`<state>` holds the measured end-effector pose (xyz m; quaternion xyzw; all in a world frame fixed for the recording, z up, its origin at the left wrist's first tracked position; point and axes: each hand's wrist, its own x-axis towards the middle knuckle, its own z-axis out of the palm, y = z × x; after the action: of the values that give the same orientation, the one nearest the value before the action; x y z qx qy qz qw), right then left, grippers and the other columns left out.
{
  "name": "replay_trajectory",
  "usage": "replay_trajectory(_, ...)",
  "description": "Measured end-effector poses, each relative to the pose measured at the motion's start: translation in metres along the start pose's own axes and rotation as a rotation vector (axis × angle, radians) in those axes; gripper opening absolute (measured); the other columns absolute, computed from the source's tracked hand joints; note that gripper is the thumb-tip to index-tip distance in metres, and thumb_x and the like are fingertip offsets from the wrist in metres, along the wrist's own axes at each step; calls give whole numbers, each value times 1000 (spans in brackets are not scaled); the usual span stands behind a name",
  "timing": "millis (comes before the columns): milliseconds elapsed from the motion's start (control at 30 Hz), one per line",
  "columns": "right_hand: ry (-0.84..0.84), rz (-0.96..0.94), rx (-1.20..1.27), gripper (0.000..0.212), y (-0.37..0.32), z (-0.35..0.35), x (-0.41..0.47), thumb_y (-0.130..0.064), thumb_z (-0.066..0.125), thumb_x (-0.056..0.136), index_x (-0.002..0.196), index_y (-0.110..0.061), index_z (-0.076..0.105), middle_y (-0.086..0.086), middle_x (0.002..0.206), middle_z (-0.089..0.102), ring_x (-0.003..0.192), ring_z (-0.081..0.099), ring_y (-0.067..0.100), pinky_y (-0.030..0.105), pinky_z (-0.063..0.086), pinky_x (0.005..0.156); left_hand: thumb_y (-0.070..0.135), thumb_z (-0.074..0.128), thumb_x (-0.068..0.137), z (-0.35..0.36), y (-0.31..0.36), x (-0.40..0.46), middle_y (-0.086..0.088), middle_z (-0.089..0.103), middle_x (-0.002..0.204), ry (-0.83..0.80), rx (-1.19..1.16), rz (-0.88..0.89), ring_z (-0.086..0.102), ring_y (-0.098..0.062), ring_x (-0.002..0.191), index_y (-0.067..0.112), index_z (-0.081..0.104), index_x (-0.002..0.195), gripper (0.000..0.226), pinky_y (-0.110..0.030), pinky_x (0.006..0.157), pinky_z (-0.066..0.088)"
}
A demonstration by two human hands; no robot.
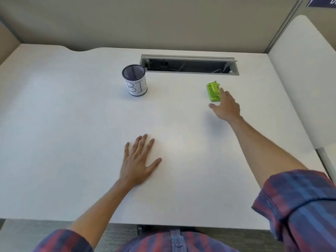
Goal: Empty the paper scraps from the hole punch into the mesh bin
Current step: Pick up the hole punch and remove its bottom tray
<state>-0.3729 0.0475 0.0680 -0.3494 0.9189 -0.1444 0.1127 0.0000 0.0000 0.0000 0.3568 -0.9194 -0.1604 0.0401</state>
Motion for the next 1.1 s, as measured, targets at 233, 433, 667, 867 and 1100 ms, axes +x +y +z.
replay_trajectory(233, -107, -68, -92, 72, 0, 3, 23, -40, 53, 95, 154, -19, 18, 12, 156, 27, 140, 29, 34, 51, 33, 106, 69, 28, 93, 1, -1, 1, 4, 10, 166, 14, 51, 6, 7, -18, 152, 33, 17, 155, 73, -48, 121, 2)
replay_trajectory(433, 71, -81, 3, 57, -1, 14, 24, -34, 60, 91, 141, -15, 41, 17, 135, 49, 122, 50, 38, 45, 37, 100, 68, 30, 93, 1, -1, 2, 3, 11, 166, 12, 40, 6, 8, -19, 152, 32, 19, 155, 74, -50, 121, 3)
replay_trajectory(667, 192, 5, 126, 33, -5, 25, 8, -24, 64, 88, 117, -12, 52, 12, 120, 57, 104, 59, 34, 40, 37, 92, 68, 30, 92, 1, -2, 3, 2, 13, 166, 13, 40, 6, 10, -20, 152, 31, 20, 155, 73, -52, 120, 6)
replay_trajectory(867, 244, 58, 216, 37, -8, 39, -14, -18, 63, 88, 121, -10, 49, 11, 121, 57, 106, 57, 33, 37, 40, 81, 69, 28, 92, 1, -2, 2, 3, 11, 166, 12, 37, 5, 8, -19, 152, 31, 19, 155, 74, -51, 121, 4)
replay_trajectory(1100, 367, 78, 617, 37, -6, 50, -47, -13, 65, 85, 122, -12, 60, 11, 107, 65, 100, 61, 24, 35, 46, 89, 69, 28, 92, 1, -2, 2, 2, 12, 166, 18, 34, 11, 8, -20, 152, 30, 20, 155, 74, -51, 121, 4)
